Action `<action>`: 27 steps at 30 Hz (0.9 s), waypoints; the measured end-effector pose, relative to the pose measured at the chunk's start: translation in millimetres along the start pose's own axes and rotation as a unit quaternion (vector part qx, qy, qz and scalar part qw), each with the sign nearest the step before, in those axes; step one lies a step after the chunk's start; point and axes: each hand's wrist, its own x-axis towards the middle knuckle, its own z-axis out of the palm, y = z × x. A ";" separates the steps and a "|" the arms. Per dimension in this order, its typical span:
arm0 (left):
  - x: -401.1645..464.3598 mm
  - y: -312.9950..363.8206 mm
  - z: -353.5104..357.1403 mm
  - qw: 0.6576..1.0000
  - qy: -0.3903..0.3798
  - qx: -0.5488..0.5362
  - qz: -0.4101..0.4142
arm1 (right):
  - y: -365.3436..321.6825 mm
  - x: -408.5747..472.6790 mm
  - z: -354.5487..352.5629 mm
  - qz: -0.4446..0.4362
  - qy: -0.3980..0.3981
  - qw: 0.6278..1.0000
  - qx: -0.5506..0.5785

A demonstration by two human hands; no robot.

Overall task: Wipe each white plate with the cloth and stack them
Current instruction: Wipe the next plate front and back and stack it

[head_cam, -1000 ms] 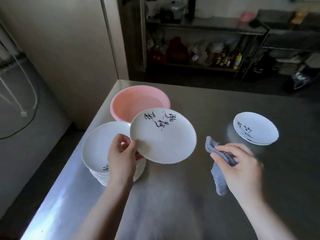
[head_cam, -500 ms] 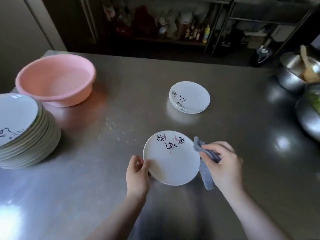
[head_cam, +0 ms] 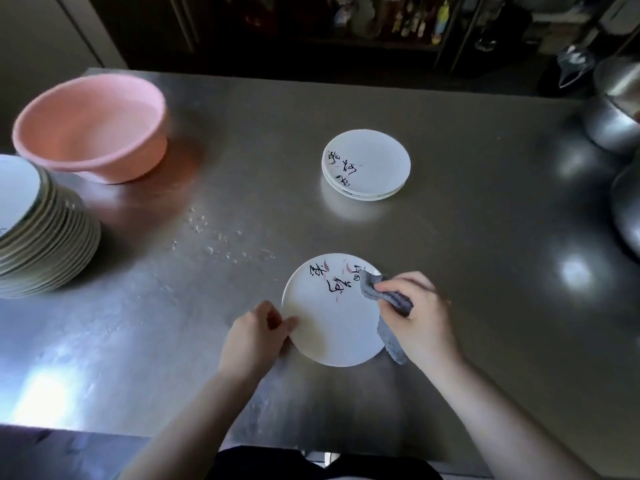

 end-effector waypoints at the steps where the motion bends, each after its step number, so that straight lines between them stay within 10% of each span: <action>1: 3.2 2.4 -3.8 1.000 0.018 0.009 0.022 | 0.3 1.0 1.4 -0.010 -0.007 1.000 -0.005; 18: 31.9 16.7 13.9 0.987 0.090 -0.009 0.137 | -17.1 -10.9 59.6 -0.132 -0.259 0.953 -0.085; 27: 33.2 14.6 4.6 0.990 0.061 0.015 0.124 | 2.4 20.0 47.4 -0.030 -0.165 0.976 -0.141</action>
